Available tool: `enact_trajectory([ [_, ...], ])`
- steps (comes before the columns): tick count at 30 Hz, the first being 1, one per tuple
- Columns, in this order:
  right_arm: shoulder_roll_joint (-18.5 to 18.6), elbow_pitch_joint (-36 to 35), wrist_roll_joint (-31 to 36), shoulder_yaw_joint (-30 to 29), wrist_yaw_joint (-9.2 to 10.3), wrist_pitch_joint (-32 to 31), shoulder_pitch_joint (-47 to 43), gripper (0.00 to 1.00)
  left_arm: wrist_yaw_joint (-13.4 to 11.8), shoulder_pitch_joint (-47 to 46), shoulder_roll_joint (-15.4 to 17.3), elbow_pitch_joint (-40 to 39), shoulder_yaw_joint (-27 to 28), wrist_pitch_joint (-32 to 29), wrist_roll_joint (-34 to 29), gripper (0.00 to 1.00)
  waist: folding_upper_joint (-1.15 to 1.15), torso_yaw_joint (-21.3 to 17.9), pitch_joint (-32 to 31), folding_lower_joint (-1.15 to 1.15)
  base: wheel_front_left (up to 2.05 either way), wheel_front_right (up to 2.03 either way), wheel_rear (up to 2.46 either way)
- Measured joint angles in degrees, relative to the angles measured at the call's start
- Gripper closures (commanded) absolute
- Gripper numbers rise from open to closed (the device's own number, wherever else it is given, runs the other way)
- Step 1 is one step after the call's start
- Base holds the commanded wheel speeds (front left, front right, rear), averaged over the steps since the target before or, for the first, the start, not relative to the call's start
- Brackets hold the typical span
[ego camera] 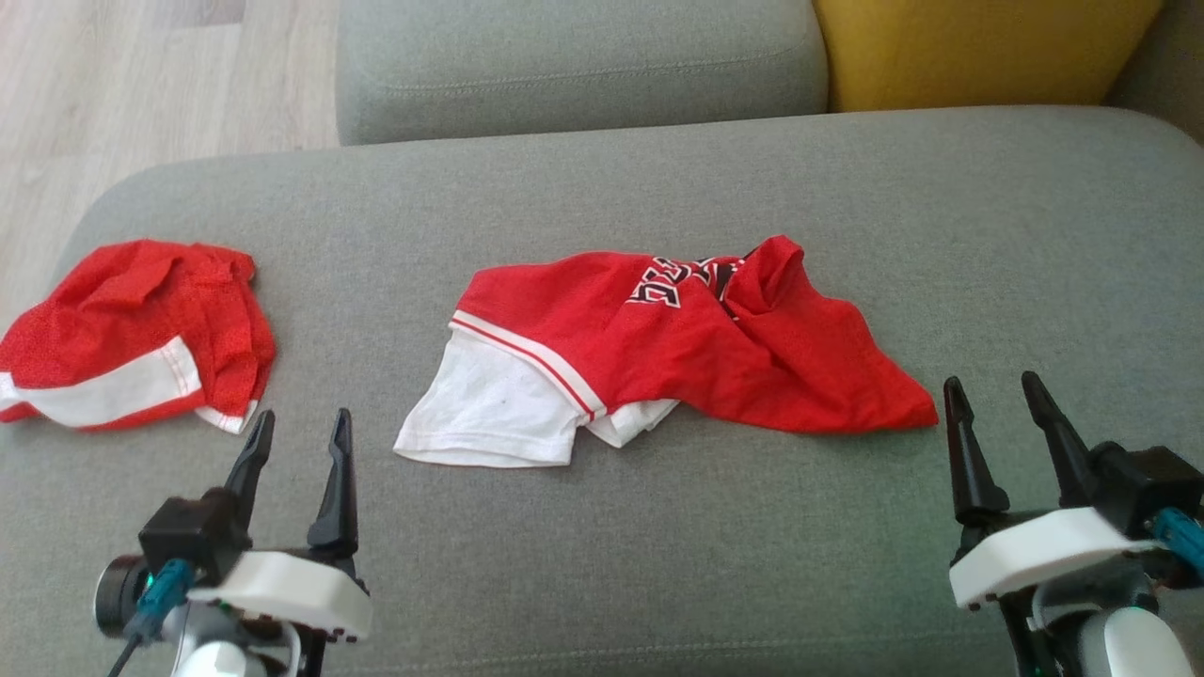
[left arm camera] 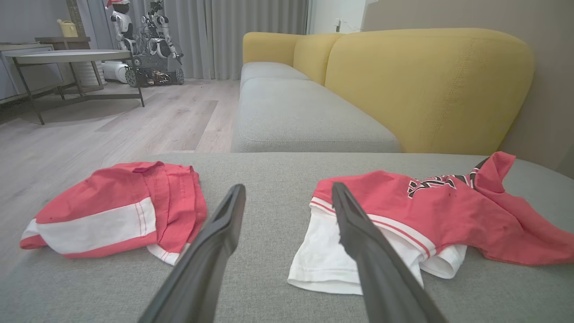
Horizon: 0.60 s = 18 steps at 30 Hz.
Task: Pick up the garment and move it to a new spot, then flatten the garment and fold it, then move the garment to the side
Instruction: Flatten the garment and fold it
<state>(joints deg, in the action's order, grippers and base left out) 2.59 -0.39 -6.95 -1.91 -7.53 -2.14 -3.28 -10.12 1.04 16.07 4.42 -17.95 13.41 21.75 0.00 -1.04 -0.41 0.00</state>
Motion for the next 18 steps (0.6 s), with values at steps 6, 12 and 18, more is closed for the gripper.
enact_trajectory([
  [6, 0.0, -1.4, 0.4, 0.1, 0.0, -1.3, -1.1, 0.0, -0.2, 1.2, 0.4, -0.9, -0.5, -0.7, 0.0, 0.0, 0.0, -0.2, -0.8, 0.0, 0.0, 0.0, 0.0],
  [12, 0.0, -2.0, 0.5, 0.3, 0.0, -1.4, -1.1, 0.0, -0.6, 1.3, 0.6, -1.5, -0.7, -1.2, 0.0, 0.0, 0.0, -0.2, -1.0, 0.0, 0.0, 0.0, 0.0],
  [18, 0.0, -2.0, 0.4, 0.4, 0.0, -1.4, -1.1, 0.0, -1.0, 1.3, 0.8, -1.4, -0.8, -1.2, 0.0, 0.0, 0.0, -0.3, -0.9, 0.0, 0.0, 0.0, 0.0],
])
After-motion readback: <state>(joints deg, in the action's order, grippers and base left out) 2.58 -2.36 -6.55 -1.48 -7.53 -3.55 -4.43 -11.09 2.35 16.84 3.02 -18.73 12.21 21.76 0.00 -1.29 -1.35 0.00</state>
